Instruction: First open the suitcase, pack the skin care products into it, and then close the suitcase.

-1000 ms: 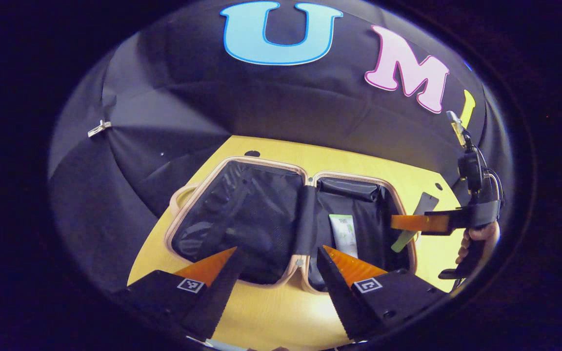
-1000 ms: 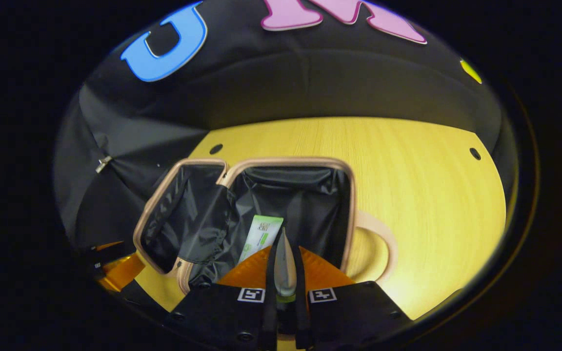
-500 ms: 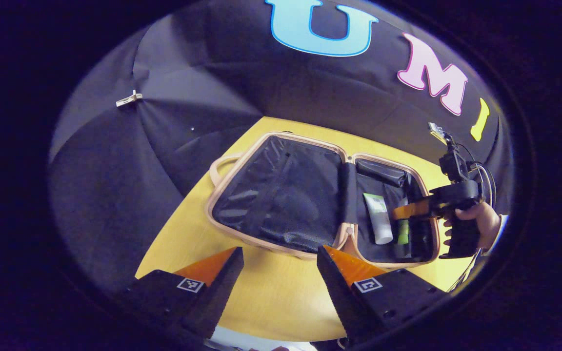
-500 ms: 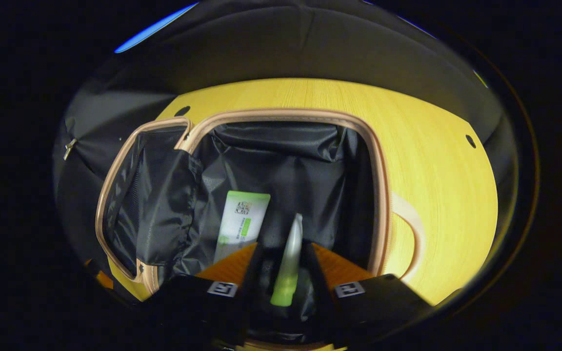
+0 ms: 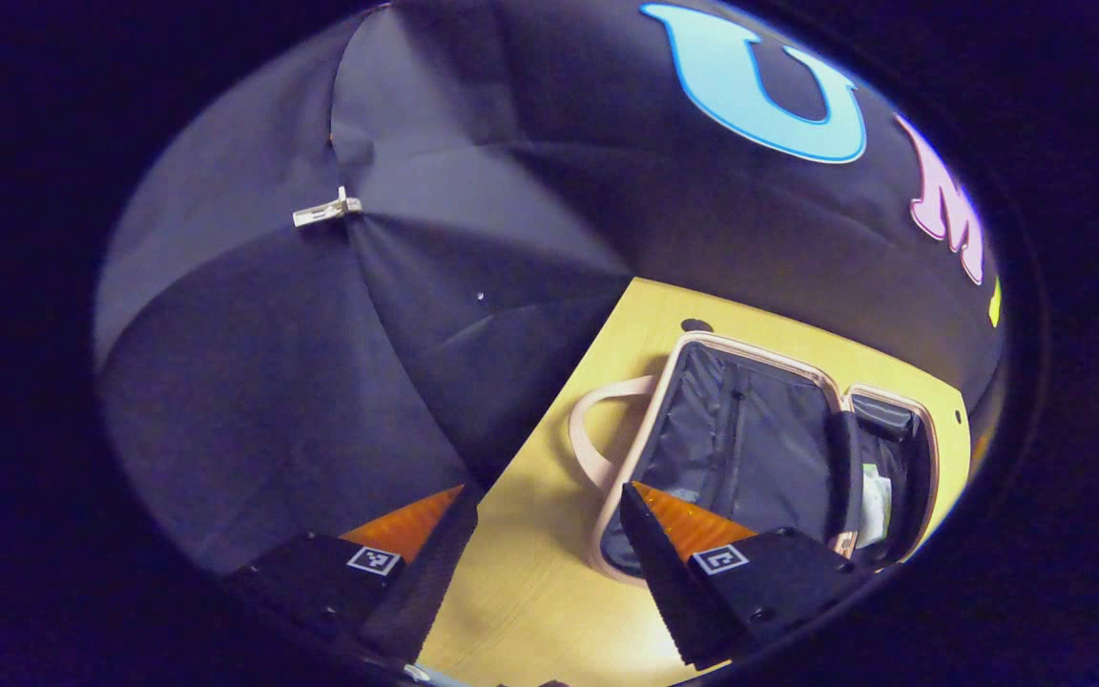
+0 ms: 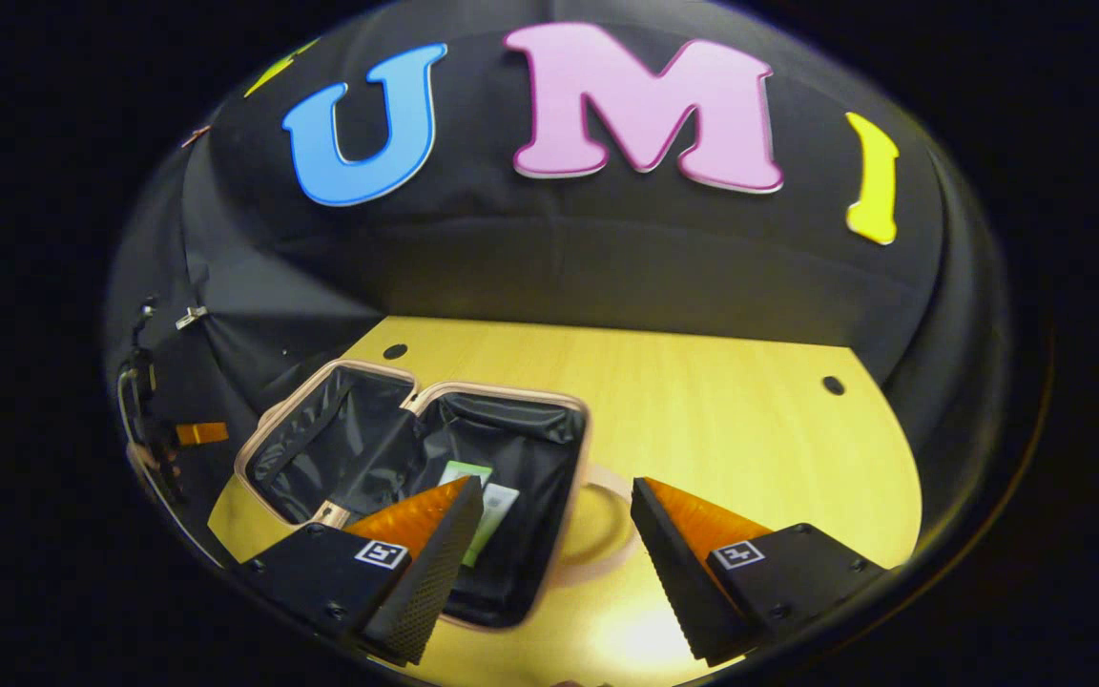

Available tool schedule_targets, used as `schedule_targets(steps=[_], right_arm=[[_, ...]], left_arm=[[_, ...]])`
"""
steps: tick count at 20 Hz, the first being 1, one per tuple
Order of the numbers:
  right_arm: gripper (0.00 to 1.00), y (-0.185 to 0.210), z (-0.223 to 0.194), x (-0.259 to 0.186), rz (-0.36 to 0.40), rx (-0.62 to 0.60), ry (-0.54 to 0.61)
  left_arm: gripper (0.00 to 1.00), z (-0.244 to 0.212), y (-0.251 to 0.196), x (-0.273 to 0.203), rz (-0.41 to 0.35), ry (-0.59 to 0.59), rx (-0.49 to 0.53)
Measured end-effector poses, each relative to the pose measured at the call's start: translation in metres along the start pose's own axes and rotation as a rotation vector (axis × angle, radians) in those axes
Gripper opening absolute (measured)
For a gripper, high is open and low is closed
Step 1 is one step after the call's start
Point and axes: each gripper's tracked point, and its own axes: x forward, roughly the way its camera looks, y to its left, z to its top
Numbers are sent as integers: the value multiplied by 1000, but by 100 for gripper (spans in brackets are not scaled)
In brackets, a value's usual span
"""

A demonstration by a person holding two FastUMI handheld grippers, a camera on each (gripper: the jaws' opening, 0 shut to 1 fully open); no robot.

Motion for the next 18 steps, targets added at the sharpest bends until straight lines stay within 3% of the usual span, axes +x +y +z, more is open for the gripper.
schedule_targets(steps=[2,4,8,11,13,14,15,16,17,18], right_arm=[[99,-27,-3,-32,-50,5,-31],[99,-56,-21,-58,-119,-30,12],[99,-70,-24,-90,-177,22,0],[98,-87,-40,-108,-231,-10,52],[99,-87,-45,-115,-244,-14,63],[99,-87,-52,-118,-245,-14,77],[99,-88,-57,-120,-245,-12,90],[97,-89,-57,-122,-247,-7,94],[97,-91,-57,-123,-251,0,94],[97,-94,-56,-124,-255,6,91]], left_arm=[[96,2,1,29,-23,50,-80],[95,8,12,61,1,76,-136],[88,12,-11,97,-96,166,-377],[82,5,-22,119,-153,227,-429],[73,1,-30,131,-169,259,-453],[51,-2,-33,137,-168,272,-471],[53,-3,-37,138,-162,281,-497],[24,-3,-39,143,-162,267,-507],[19,-1,-39,137,-181,264,-501],[20,6,-40,129,-202,245,-492]])
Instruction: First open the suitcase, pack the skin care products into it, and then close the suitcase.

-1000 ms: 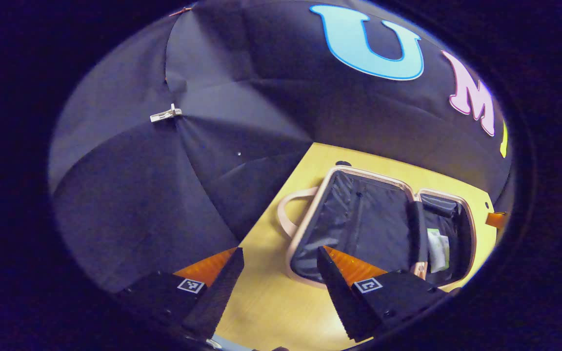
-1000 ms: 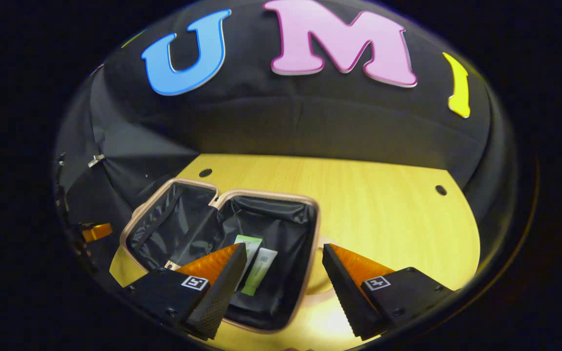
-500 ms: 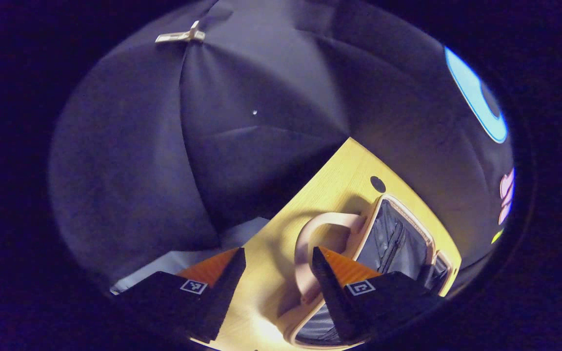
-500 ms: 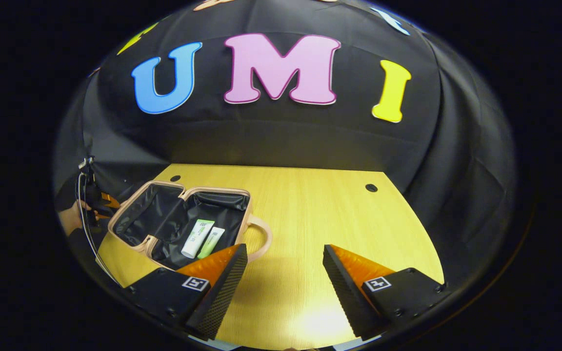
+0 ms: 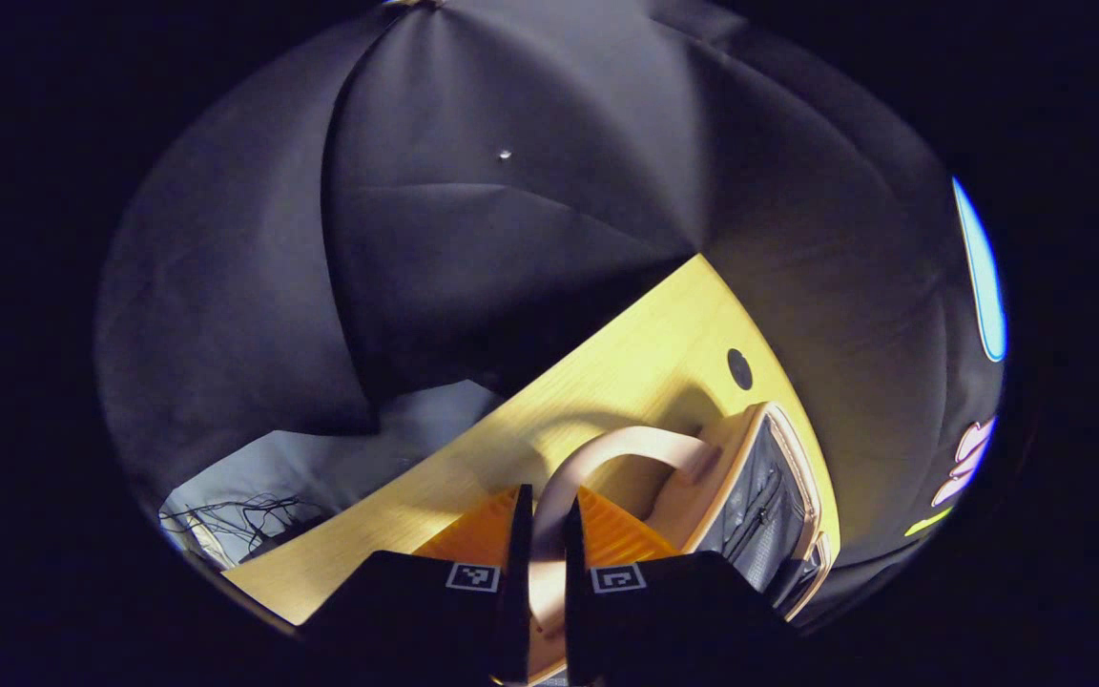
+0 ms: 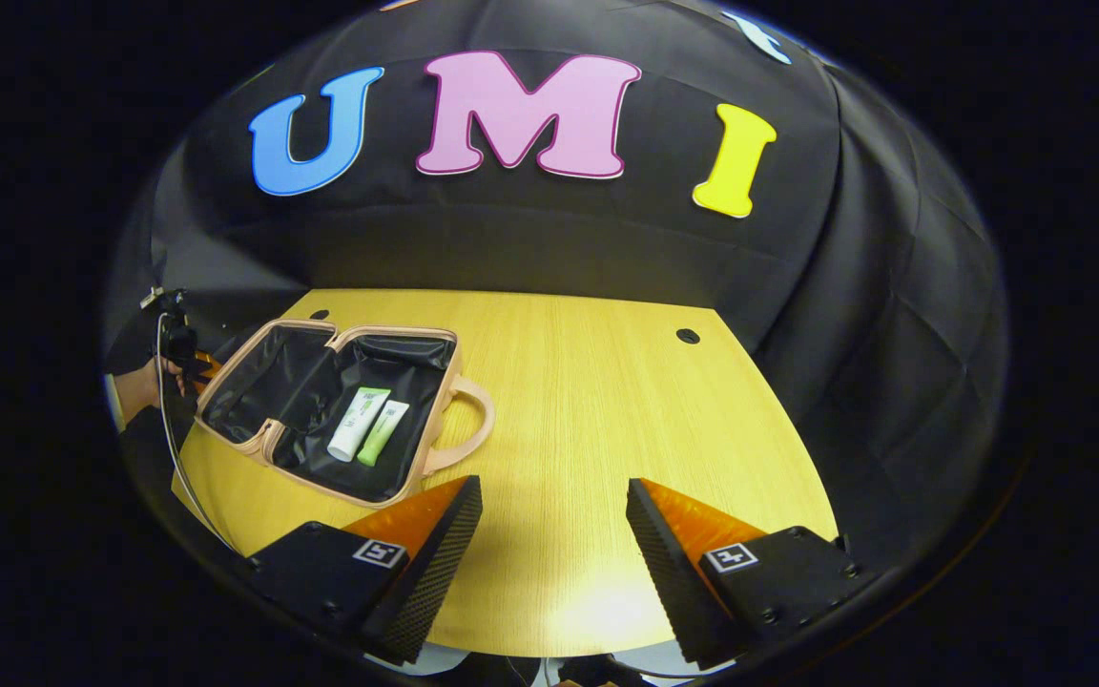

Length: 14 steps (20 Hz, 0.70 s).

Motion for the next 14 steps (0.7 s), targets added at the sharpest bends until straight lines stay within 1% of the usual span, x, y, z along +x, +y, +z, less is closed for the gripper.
schedule_targets(steps=[1,2,4,6,9,11,12,14], right_arm=[[97,-3,3,1,-4,9,-4],[97,-7,6,2,-6,19,-12],[97,-13,11,4,-4,36,-19],[97,-20,16,2,-5,27,-39],[97,-33,24,-4,-8,11,-78],[97,-41,26,-5,-11,13,-90],[97,-44,26,-5,-7,23,-89],[97,-50,31,-5,6,45,-102]], left_arm=[[15,10,-6,-9,-25,-29,17],[13,14,-17,-23,-43,-60,50],[8,28,-43,-56,-82,-142,148],[6,35,-84,-107,-144,-229,251],[6,34,-157,-191,-273,-347,389],[6,8,-208,-240,-364,-385,487],[6,-8,-233,-250,-401,-391,517],[6,-55,-289,-265,-490,-381,514]])
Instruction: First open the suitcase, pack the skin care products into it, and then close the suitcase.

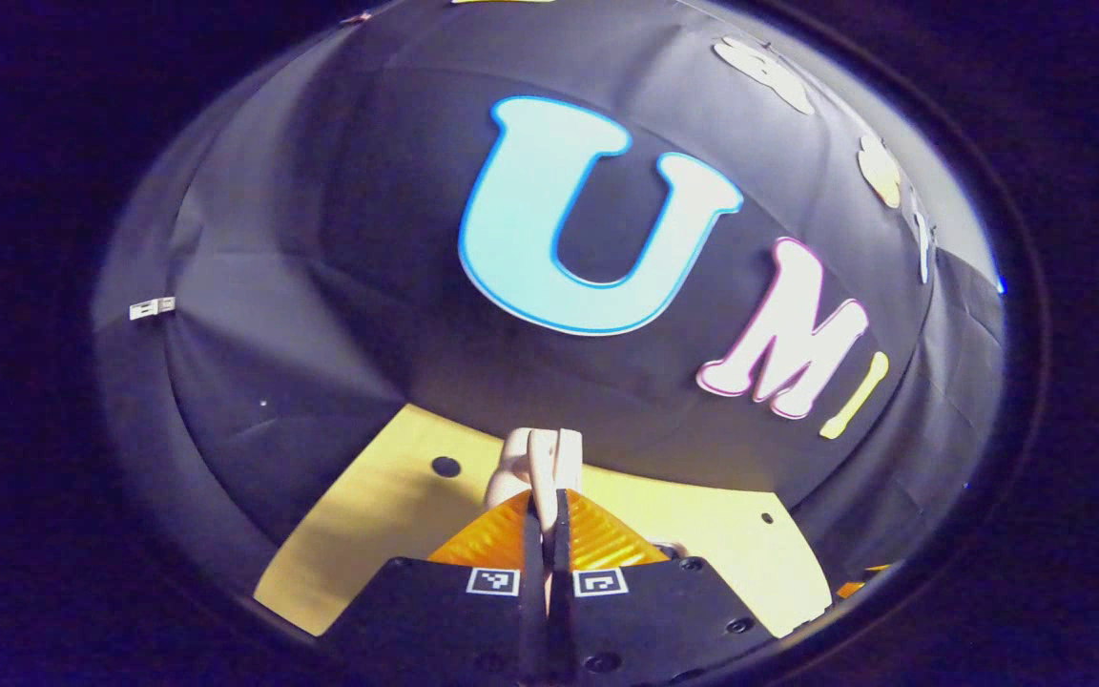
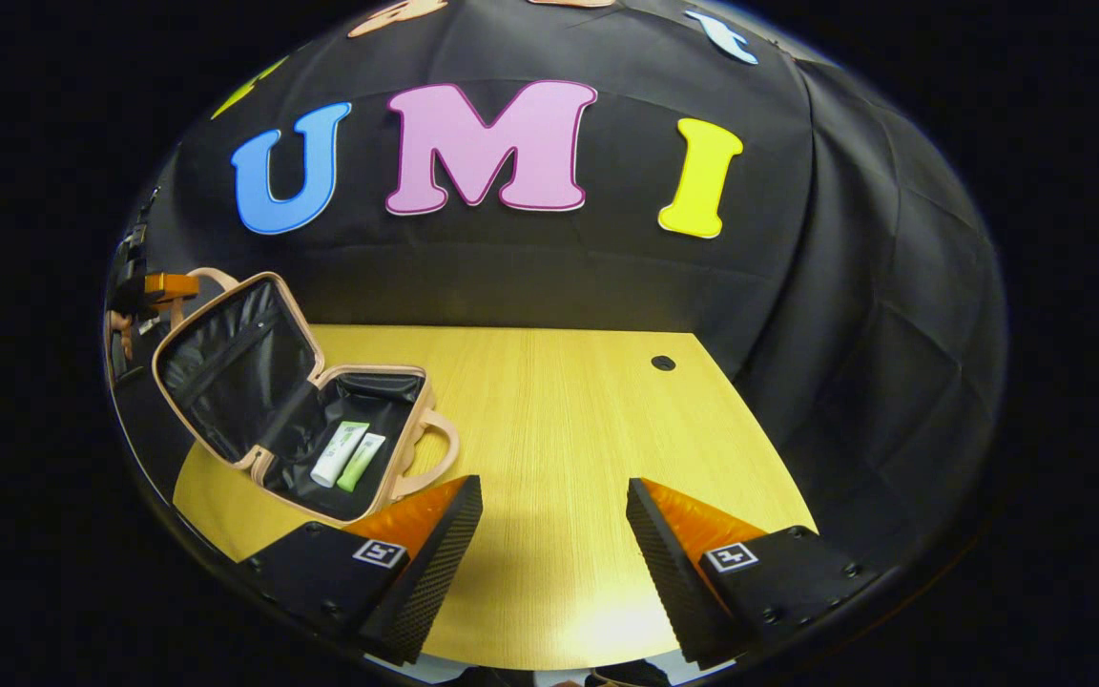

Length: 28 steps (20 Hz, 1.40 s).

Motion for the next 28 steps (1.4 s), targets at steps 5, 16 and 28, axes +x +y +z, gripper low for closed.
schedule_targets(steps=[5,16,28], right_arm=[[97,-26,19,5,36,-32,-70],[96,-74,36,52,275,-34,-146],[97,-108,79,-4,243,23,-322]], left_arm=[[6,-84,-146,18,-208,101,-109],[11,-302,-222,106,35,269,24],[96,-147,-262,1,175,-203,299]])
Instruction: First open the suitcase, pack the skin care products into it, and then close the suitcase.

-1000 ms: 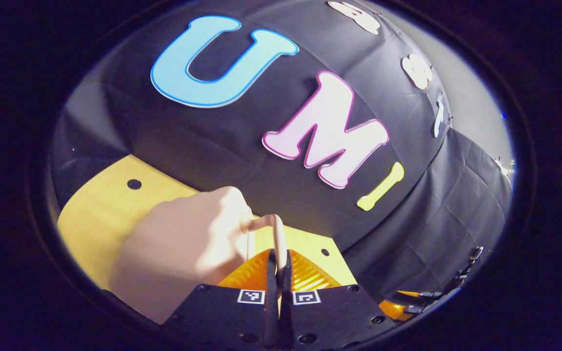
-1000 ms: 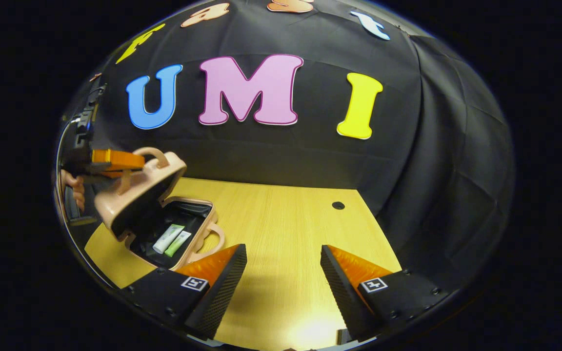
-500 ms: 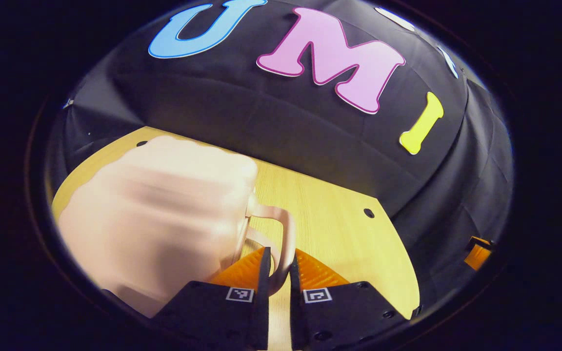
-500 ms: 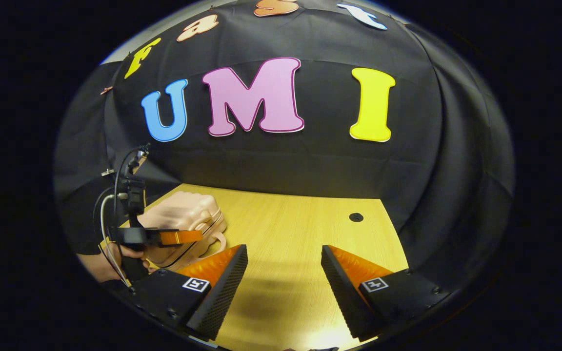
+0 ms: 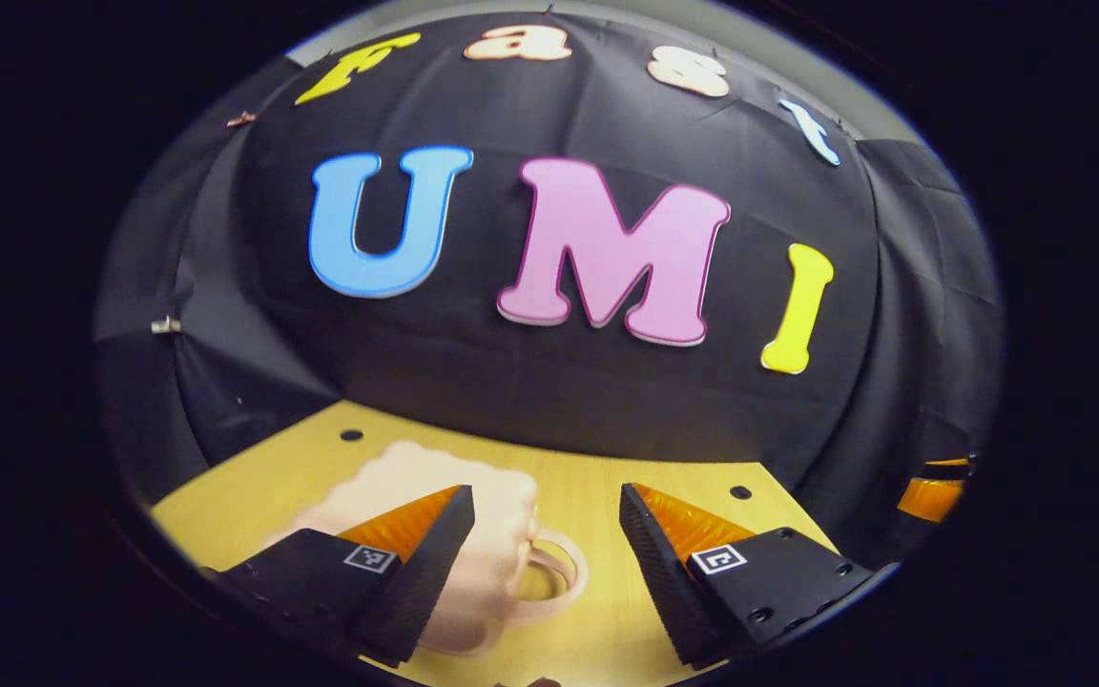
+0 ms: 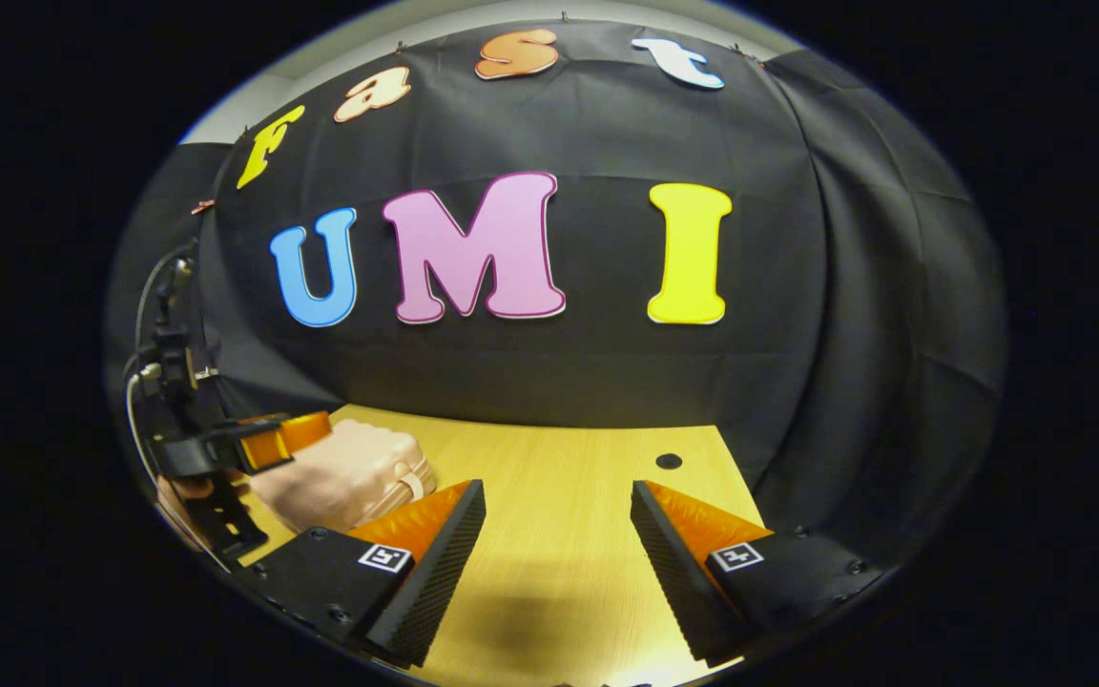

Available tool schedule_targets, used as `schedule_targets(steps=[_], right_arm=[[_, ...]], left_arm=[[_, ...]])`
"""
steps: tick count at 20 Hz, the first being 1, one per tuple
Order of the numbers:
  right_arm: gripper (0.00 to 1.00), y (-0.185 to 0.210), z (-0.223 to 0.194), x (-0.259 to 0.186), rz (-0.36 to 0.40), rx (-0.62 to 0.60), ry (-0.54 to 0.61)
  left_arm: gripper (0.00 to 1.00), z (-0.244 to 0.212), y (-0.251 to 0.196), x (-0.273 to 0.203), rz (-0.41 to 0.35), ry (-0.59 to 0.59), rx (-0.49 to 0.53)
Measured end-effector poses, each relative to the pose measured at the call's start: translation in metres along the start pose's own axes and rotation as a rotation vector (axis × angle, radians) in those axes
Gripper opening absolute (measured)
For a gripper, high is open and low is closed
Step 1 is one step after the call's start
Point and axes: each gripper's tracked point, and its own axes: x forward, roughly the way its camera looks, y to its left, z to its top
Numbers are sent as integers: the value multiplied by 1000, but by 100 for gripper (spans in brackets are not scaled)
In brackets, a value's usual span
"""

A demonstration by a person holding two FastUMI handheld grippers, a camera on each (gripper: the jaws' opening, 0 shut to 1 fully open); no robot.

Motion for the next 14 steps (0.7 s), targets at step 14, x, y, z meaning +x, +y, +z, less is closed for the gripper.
schedule_targets(steps=[14], right_arm=[[97,76,14,-79,-93,21,-128]], left_arm=[[96,20,87,-164,49,-83,-44]])
